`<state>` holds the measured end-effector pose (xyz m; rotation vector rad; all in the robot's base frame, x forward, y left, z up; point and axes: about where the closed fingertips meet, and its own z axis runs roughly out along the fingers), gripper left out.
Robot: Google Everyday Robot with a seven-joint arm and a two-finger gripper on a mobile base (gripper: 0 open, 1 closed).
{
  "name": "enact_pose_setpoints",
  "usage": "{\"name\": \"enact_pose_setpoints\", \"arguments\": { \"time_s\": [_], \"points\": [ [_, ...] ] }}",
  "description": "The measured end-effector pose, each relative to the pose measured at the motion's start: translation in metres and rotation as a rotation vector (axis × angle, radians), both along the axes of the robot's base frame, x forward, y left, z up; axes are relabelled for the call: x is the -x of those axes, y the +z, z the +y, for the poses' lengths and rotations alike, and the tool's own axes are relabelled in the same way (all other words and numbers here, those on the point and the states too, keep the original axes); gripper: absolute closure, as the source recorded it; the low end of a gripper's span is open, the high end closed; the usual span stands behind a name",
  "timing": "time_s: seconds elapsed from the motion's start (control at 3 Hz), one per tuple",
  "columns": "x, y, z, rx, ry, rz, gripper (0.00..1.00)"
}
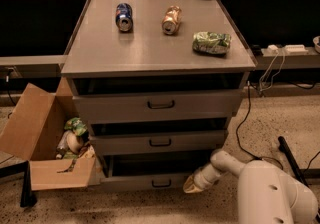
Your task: Close bottom drawer
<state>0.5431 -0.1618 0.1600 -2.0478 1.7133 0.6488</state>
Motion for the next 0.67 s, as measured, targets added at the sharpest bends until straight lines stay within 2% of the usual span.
{"name": "enact_pose_setpoints", "arguments": {
  "time_s": [0.33,0.67],
  "points": [
    [-0.0117,0.0014,-0.0031,-0.001,-0.026,-0.018,1.0],
    [-0.0117,0.0014,-0.0031,-0.001,-0.026,-0.018,0.82]
  ]
}}
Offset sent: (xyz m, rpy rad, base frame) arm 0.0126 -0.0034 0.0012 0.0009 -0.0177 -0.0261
